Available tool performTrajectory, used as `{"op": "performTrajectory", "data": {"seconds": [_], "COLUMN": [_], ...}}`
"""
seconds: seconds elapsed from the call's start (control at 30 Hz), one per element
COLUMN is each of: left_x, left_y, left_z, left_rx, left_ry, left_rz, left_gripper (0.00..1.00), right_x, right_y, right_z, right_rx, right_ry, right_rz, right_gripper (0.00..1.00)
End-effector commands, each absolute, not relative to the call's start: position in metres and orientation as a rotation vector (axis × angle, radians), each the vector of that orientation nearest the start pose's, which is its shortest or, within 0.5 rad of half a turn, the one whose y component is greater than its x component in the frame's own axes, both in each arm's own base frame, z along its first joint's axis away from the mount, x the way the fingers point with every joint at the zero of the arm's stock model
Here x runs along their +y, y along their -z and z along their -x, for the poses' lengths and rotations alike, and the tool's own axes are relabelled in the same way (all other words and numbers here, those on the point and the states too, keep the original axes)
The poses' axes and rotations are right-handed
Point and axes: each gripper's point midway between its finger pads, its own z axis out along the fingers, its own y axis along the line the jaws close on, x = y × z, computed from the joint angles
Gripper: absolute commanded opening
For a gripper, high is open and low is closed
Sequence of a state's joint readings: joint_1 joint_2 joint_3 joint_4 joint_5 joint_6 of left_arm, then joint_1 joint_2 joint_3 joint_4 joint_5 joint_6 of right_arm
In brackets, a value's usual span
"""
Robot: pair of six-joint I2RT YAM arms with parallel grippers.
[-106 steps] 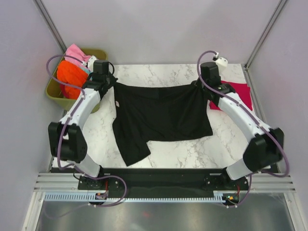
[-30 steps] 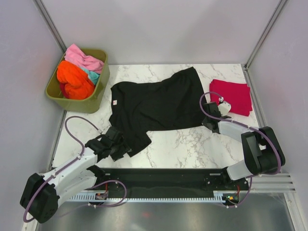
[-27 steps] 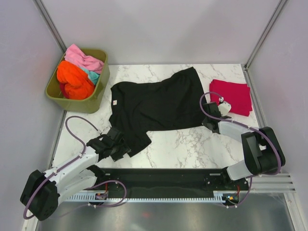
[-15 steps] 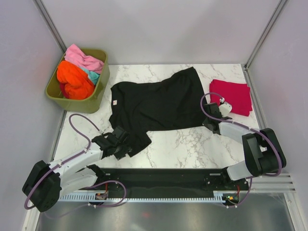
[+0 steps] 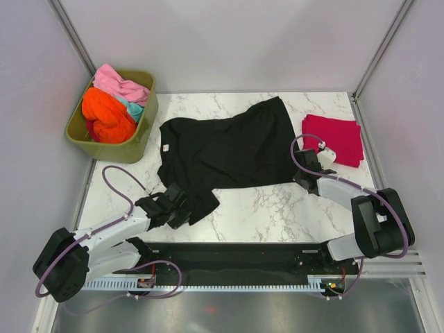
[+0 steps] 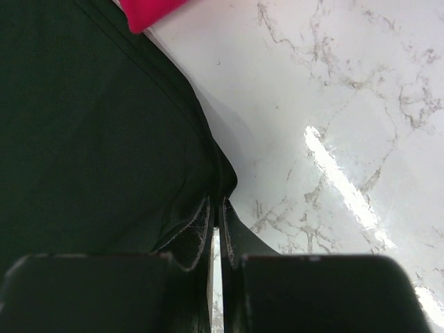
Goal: Fold and stack the t-shirts
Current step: Flatten the tshirt out
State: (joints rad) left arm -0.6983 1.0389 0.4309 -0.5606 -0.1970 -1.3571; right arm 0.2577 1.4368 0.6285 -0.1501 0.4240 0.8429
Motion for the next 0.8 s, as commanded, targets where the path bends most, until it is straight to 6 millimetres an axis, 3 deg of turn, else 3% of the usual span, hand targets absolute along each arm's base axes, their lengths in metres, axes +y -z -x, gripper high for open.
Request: {"op": "performTrajectory", "data": {"seconds": [0.0,0.2,0.3,0.37,0.4,0.5,0.77], "left_x": [-0.142,-0.156,-0.155,-0.153,-0.152,-0.15,-0.14], "left_y": [-0.021,-0.062,-0.095,-0.106,-0.113,-0.124,-0.15], "left_z": [-0.172,-0.184,-0.193,-0.195,-0.195,-0.194,-0.191], "left_rx": [2.505,2.466,2.405,2.381,2.369,2.345,2.281], "left_ry": [0.358,0.496,0.521,0.538,0.551,0.576,0.611], "left_rz": [0.982,0.926,0.912,0.907,0.905,0.906,0.912], "left_gripper": [0.02,0.02,0.02,0.02,0.02,0.02,0.02], "right_x": [0.034,0.03,0.028,0.029,0.03,0.031,0.033], "right_y": [-0.031,-0.043,-0.049,-0.048,-0.048,-0.043,-0.031], "right_z": [-0.319,-0.317,-0.315,-0.315,-0.315,-0.315,-0.311], "right_rx": [2.211,2.174,2.151,2.161,2.165,2.176,2.214], "right_ry": [0.036,0.034,0.03,0.026,0.025,0.024,0.026], "right_rz": [-0.869,-0.863,-0.861,-0.845,-0.842,-0.847,-0.851], "right_gripper": [0.0,0.0,0.0,0.11,0.36,0.55,0.57]}}
